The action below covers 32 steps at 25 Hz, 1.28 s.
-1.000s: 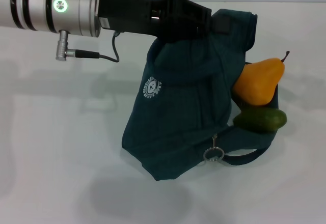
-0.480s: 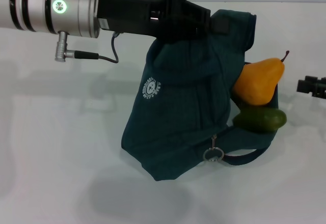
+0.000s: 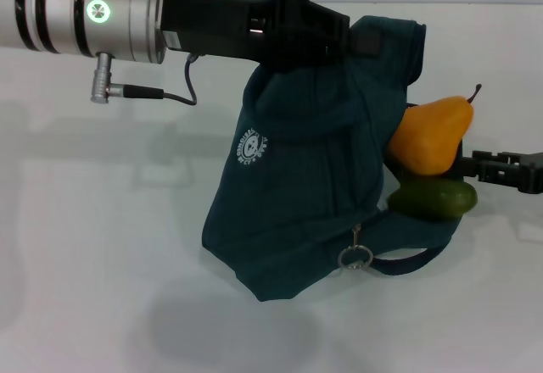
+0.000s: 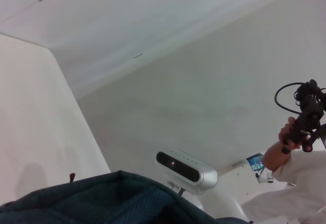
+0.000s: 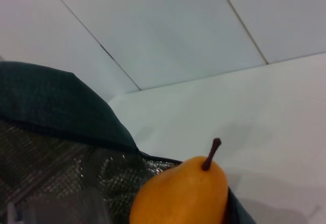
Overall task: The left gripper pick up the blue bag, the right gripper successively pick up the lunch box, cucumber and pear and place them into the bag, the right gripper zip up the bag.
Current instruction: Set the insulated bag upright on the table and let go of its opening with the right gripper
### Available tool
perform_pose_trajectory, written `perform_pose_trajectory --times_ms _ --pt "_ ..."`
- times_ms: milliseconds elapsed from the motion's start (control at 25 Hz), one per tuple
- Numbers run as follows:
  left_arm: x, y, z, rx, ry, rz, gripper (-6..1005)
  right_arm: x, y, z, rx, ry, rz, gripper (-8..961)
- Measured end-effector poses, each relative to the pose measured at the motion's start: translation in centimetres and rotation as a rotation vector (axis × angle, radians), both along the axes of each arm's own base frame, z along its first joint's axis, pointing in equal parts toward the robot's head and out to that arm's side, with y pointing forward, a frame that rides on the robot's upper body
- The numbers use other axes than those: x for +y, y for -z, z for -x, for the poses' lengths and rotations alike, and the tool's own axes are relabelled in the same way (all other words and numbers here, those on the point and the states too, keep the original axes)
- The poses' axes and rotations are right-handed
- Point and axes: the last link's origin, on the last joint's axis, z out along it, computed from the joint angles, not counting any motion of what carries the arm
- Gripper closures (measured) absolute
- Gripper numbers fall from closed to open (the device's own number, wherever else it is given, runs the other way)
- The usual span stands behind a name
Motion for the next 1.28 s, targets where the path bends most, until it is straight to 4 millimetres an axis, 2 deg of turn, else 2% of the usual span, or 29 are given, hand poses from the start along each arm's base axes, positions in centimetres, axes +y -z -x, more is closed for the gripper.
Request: perform_pose_trajectory --times_ms 320,800,1040,1280 --pt "0.0 -0.1 -0.1 -0.006 -0.002 0.000 928 0.7 1.6 0.6 -0.031 -0.002 0.021 445" --pt "0.0 -0.2 0.2 -0.006 -0.009 -0.001 928 1.0 2.4 1.0 -0.047 -0.005 0.024 445" --pt "0.0 -0.2 0.3 -0.006 -0.011 -0.002 928 1.1 2.2 1.1 -0.046 -0.008 0.014 646" --pt "0.0 -0.2 0.3 -0.006 -0.012 -0.002 927 1.1 1.9 1.1 -0.037 -0.015 0.009 773"
